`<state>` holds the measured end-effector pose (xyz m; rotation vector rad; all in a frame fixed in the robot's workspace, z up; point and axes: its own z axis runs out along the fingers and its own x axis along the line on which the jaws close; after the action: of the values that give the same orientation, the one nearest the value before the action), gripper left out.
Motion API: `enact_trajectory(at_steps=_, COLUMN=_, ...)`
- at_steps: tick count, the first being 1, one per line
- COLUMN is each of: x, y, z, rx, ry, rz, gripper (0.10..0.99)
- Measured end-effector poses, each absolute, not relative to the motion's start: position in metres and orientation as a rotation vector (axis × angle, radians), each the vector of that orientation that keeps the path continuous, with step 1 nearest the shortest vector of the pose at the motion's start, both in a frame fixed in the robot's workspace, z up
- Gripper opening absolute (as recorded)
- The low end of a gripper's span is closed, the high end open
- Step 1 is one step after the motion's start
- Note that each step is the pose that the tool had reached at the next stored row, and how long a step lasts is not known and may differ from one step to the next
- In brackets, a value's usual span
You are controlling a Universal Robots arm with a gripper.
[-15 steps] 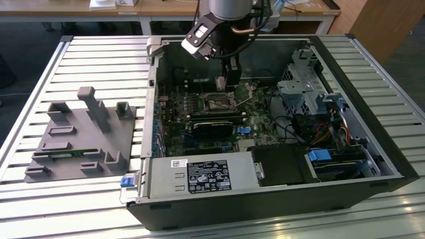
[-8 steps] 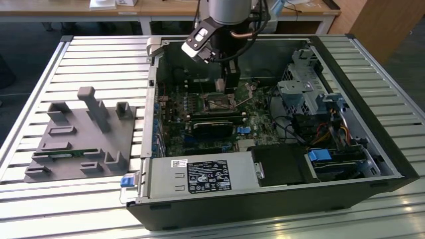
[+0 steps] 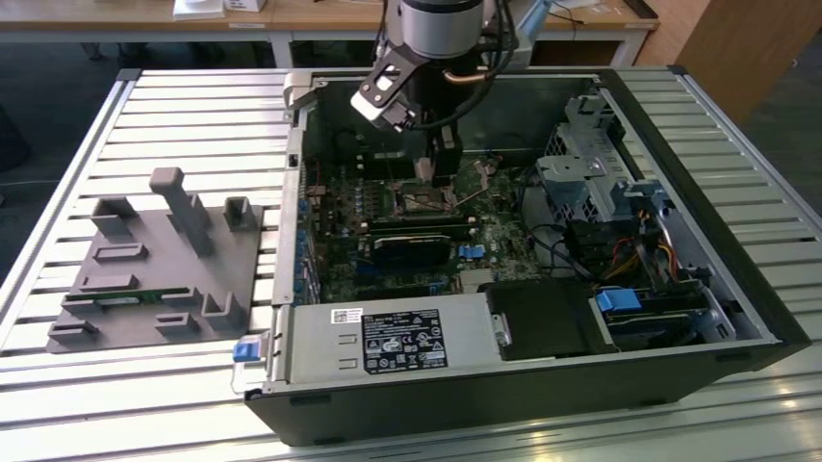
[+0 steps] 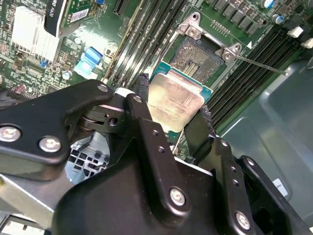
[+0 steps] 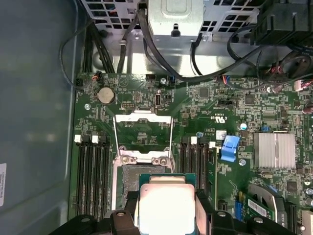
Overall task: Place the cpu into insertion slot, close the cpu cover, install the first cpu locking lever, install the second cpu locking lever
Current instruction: 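Place the cpu into insertion slot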
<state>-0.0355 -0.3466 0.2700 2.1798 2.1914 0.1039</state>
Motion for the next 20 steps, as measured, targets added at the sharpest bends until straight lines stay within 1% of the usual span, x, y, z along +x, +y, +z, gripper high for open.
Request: enact_trajectory(at_steps=20, x=-0.0355, y=-0.3466, z=0.265, rx=2.18, ry=2.191, rz=0.104, gripper=0.541)
